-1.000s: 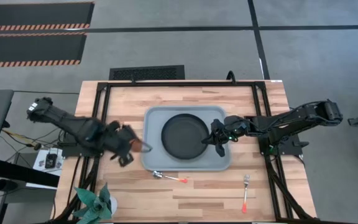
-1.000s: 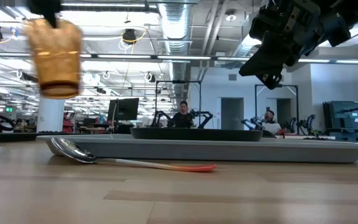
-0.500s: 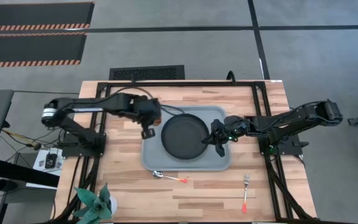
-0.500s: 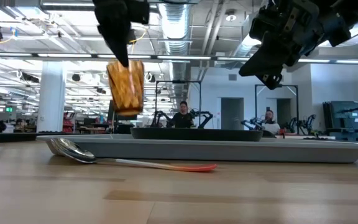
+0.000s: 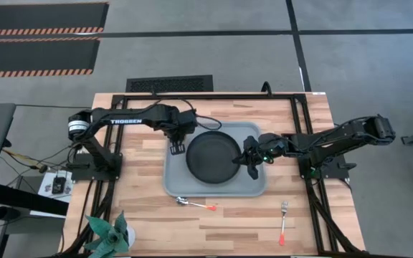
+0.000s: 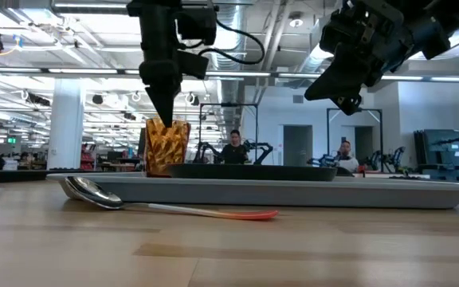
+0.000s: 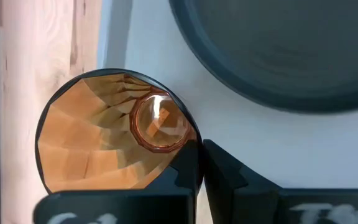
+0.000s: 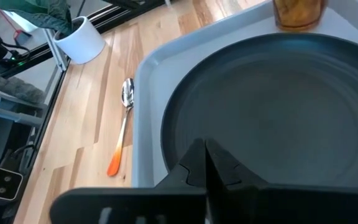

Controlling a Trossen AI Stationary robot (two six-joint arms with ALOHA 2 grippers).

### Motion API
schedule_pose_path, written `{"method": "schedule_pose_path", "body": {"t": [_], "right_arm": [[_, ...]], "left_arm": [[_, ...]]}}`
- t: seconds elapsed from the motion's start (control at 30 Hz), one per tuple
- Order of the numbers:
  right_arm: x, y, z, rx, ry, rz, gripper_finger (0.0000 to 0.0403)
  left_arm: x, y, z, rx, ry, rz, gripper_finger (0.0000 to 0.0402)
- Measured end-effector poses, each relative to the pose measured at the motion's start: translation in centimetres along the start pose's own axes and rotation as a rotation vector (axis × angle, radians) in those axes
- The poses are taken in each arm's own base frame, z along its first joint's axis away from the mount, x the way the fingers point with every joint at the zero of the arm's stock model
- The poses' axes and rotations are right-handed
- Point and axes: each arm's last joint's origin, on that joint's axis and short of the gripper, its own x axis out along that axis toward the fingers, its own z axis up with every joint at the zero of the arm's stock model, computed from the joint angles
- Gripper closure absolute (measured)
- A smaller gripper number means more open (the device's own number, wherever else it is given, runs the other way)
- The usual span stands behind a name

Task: Pick and place plate/cup/fork/spoon on tray
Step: Put the brown cup on the gray tray to the top left of the black plate

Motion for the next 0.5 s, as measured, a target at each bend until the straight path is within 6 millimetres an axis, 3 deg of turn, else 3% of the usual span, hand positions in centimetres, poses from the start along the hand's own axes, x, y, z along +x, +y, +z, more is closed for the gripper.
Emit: {"method": "schedule_pose_path", "body": {"t": [0.5], "right_arm": [[0.0, 0.0, 0.0, 0.0, 0.0, -0.001, 0.0397]], "left_arm": [[0.8, 1.7, -0.1, -0.085, 0.017, -0.059, 0.0401]]}}
